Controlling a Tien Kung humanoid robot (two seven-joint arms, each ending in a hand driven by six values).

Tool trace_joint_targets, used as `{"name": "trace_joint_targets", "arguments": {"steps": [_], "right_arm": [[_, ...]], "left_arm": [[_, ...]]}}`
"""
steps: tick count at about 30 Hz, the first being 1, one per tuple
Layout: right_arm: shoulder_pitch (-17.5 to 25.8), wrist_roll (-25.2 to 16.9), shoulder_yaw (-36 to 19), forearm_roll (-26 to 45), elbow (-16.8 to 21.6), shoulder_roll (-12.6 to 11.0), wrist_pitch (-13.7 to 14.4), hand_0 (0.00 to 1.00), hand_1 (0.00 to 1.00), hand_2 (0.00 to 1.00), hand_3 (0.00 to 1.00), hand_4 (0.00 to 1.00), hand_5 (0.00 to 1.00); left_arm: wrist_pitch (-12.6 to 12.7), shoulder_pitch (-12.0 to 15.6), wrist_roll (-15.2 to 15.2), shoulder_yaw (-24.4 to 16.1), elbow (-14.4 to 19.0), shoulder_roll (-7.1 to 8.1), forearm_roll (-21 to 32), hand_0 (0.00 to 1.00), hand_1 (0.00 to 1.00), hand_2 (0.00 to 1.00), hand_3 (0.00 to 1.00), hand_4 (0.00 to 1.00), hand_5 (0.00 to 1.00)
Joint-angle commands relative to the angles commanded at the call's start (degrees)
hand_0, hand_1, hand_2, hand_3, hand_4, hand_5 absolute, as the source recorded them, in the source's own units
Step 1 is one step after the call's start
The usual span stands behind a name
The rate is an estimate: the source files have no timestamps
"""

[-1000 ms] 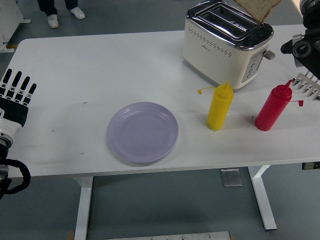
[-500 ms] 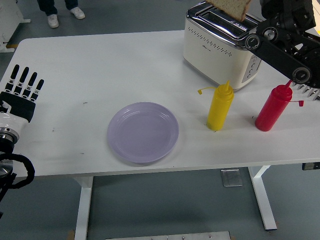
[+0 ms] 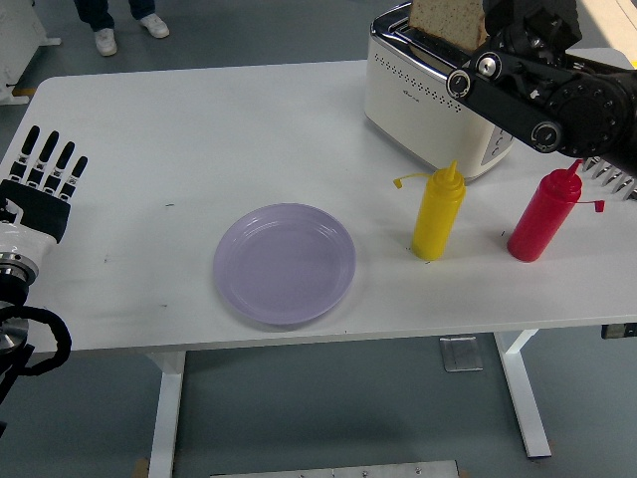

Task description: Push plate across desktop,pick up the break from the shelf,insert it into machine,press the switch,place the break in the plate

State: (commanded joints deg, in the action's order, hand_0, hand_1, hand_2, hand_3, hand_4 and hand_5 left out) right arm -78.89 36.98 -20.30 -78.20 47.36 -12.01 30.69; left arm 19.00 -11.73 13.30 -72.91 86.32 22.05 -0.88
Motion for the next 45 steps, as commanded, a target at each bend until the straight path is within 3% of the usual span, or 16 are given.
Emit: {"name": "trace_joint_targets", "arguments": {"steps": [6, 12, 24, 45], "right_arm": [[-0.07, 0.00, 1.11, 2.68, -4.10, 0.82, 0.72, 0.329, 0.440, 0.489, 0.480, 0.191, 0.002], [-0.01, 0.00, 0.69, 4.90, -5.70, 1.50, 1.36, 0.333, 0.440, 0.490, 0.483, 0.185, 0.002], [-0.04, 0.00, -2.33, 6.69, -4.87, 2.80, 4.97, 0.331, 0.441, 0.493, 0.487, 0.177, 0.002], [0.26, 0.00, 1.24, 4.73, -6.12, 3.64, 6.09, 0.331, 0.443, 0.491, 0.487, 0.179, 0.002]], "left_arm": [[0.04, -0.10, 0.11, 0.29, -0.11, -0.02, -0.02, 0.817, 0.757, 0.720, 0.730, 0.767, 0.998], [0.07, -0.10, 0.17, 0.43, -0.21, -0.04, -0.14, 0.817, 0.757, 0.722, 0.729, 0.767, 0.998], [0.07, -0.24, 0.24, 1.24, -0.48, -0.22, -0.30, 0.817, 0.756, 0.719, 0.725, 0.763, 0.998], [0.04, -0.37, 0.25, 1.68, -0.85, -0.21, -0.44, 0.817, 0.753, 0.717, 0.721, 0.764, 0.998]]}}
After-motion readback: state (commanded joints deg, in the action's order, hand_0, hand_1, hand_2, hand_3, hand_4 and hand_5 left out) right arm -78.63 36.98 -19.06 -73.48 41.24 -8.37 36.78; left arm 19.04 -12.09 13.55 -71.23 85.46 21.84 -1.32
